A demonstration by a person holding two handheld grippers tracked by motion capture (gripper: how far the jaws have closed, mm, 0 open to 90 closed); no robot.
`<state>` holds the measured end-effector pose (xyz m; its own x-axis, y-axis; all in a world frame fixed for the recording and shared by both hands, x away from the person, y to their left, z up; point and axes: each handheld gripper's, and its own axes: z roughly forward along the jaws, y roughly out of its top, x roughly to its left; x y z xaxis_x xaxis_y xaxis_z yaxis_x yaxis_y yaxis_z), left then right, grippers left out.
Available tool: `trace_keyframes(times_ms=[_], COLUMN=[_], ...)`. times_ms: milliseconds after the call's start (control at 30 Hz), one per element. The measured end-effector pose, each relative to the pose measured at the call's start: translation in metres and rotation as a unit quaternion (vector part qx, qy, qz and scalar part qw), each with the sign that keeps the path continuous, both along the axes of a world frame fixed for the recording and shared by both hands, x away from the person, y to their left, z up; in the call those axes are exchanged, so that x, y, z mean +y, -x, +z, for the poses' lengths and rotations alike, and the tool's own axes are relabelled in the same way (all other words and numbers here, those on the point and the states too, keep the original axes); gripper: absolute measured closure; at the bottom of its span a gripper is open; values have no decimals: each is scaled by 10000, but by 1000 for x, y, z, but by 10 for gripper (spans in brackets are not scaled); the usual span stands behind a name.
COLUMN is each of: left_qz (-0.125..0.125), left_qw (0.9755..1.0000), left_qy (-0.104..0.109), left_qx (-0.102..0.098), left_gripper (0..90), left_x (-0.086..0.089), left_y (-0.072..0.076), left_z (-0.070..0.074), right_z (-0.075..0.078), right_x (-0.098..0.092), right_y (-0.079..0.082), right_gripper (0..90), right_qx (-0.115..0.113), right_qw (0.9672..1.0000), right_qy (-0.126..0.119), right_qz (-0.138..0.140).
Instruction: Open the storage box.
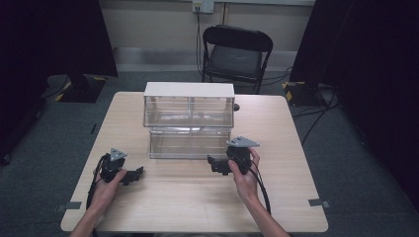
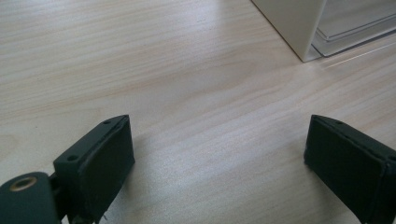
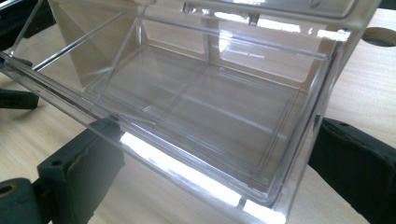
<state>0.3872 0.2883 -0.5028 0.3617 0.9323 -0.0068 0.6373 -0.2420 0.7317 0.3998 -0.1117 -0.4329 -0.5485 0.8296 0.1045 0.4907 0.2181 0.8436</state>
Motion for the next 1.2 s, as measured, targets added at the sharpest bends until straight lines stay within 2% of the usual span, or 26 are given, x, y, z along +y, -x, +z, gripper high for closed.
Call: trace_keyframes(times_ms=[333,667,767,1200], left_qz=[-1,-3,-1,-2], left_qw=[10000,10000,10000,10000], left_qy=[-8,-15,-2,-14], left_qx=[0,-3,2,-5], left_gripper=[77,76,76,76], left_x=[0,0,0,0], left_y=[0,0,0,0], left_z=[0,0,0,0], right_z=[5,9,12,15], right_x=[-1,-1,-1,5], right_y=[0,0,-1,-5], right_gripper=[40,42,43,56], right_qx=[-52,-86,-156,-161], right_qw=[9999,9999,9997,9997], right_qy=[-115,-148,-175,-190], right_qz=[31,-18,17,39])
